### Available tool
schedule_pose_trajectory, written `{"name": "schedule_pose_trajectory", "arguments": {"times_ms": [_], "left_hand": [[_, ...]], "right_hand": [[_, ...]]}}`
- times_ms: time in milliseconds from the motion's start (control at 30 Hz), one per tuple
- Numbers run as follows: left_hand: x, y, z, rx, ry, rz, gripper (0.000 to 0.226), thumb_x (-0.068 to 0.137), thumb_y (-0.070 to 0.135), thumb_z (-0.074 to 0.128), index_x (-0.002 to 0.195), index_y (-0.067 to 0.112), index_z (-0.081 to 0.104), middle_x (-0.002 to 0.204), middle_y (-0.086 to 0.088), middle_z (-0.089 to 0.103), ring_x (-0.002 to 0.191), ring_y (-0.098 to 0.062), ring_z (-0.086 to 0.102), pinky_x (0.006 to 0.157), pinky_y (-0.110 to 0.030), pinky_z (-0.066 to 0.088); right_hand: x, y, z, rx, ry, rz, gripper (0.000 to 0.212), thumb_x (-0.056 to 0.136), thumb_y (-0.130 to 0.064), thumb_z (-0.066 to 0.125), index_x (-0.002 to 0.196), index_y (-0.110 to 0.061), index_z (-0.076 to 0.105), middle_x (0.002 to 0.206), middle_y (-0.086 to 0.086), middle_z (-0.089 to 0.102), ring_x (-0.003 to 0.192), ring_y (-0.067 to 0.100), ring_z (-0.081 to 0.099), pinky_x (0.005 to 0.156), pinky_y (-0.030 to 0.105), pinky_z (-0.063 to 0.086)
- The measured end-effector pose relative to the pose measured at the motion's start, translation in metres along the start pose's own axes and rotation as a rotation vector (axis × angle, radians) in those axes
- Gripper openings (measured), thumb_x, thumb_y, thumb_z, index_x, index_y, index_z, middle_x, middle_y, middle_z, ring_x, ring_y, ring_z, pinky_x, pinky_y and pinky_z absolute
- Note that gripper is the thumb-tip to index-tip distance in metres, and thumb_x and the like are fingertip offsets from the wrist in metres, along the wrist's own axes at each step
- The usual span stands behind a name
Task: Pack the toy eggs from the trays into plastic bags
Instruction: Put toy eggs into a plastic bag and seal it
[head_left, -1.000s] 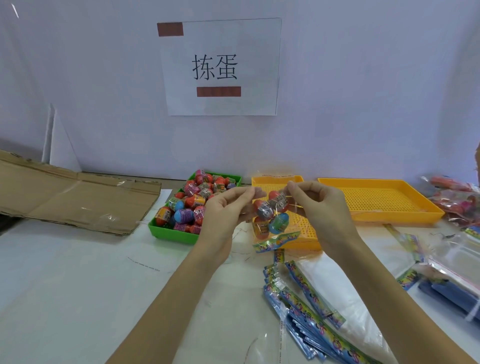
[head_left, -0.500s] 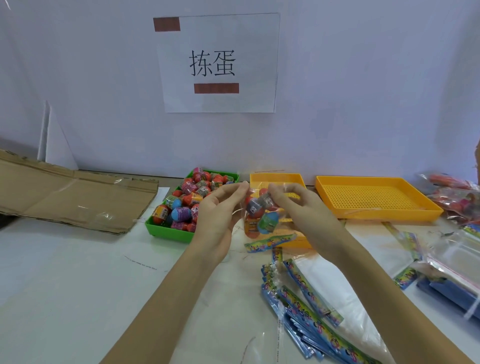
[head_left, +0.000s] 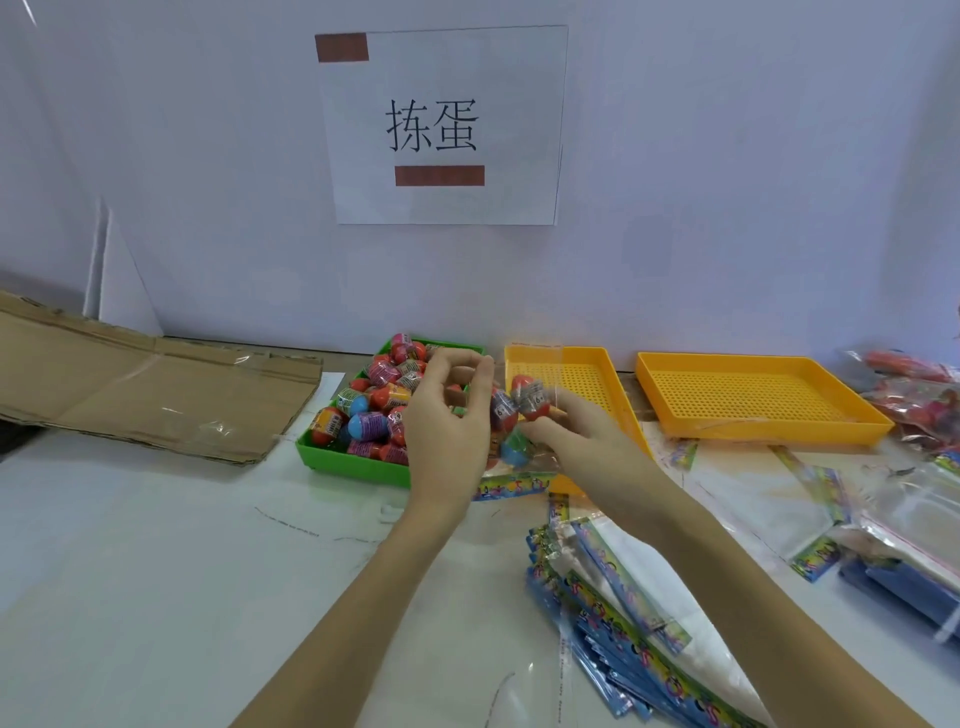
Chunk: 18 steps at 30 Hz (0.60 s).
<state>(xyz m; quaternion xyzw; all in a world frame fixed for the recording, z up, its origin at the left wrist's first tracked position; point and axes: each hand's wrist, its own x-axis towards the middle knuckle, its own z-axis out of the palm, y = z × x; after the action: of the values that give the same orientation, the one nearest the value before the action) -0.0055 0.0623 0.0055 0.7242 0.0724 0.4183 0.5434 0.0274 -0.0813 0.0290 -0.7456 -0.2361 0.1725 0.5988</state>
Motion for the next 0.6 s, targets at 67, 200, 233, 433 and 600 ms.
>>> {"name": "schedule_pose_trajectory", "arguments": {"times_ms": [67, 200, 233, 433, 600], "left_hand": [[-0.001, 0.001, 0.001, 0.073, -0.003, 0.075, 0.006, 0.107, 0.032, 0.058, 0.101, 0.031, 0.058, 0.086, 0.017, 0.066, 0.079, -0.007, 0.066, 0.068, -0.032, 0.059], [-0.002, 0.003, 0.0, 0.075, -0.044, 0.13, 0.008, 0.109, 0.032, 0.052, 0.103, 0.031, 0.056, 0.088, 0.008, 0.065, 0.075, -0.017, 0.069, 0.064, -0.049, 0.059], [-0.002, 0.003, 0.001, 0.076, -0.072, 0.154, 0.008, 0.109, 0.032, 0.052, 0.103, 0.03, 0.056, 0.088, 0.007, 0.064, 0.074, -0.018, 0.068, 0.063, -0.05, 0.058], [-0.005, 0.009, 0.004, 0.104, -0.152, 0.286, 0.01, 0.108, 0.027, 0.055, 0.104, 0.019, 0.061, 0.089, 0.007, 0.06, 0.07, -0.013, 0.056, 0.064, -0.031, 0.05], [0.002, 0.011, -0.003, 0.043, -0.131, 0.201, 0.008, 0.109, 0.027, 0.052, 0.103, 0.026, 0.057, 0.082, 0.011, 0.059, 0.064, -0.01, 0.054, 0.059, -0.023, 0.044]], "right_hand": [[-0.002, 0.0, 0.001, 0.0, -0.054, -0.022, 0.032, 0.097, -0.022, 0.07, 0.127, -0.026, 0.062, 0.115, 0.004, 0.073, 0.106, 0.02, 0.072, 0.096, 0.043, 0.06], [-0.002, 0.004, 0.008, 0.06, -0.03, -0.048, 0.042, 0.09, -0.004, 0.068, 0.125, -0.027, 0.063, 0.105, 0.003, 0.077, 0.097, 0.02, 0.075, 0.087, 0.037, 0.063], [-0.002, 0.005, 0.01, 0.079, -0.008, -0.044, 0.04, 0.088, -0.003, 0.066, 0.122, -0.026, 0.064, 0.099, -0.001, 0.078, 0.092, 0.018, 0.076, 0.08, 0.032, 0.063], [-0.002, 0.007, 0.007, 0.124, 0.054, -0.035, 0.035, 0.087, 0.006, 0.065, 0.111, -0.019, 0.071, 0.097, 0.001, 0.077, 0.092, 0.023, 0.076, 0.078, 0.03, 0.063], [-0.003, 0.003, 0.005, 0.042, 0.057, -0.089, 0.028, 0.093, -0.008, 0.071, 0.115, -0.025, 0.074, 0.107, -0.005, 0.077, 0.103, 0.013, 0.073, 0.092, 0.031, 0.059]]}}
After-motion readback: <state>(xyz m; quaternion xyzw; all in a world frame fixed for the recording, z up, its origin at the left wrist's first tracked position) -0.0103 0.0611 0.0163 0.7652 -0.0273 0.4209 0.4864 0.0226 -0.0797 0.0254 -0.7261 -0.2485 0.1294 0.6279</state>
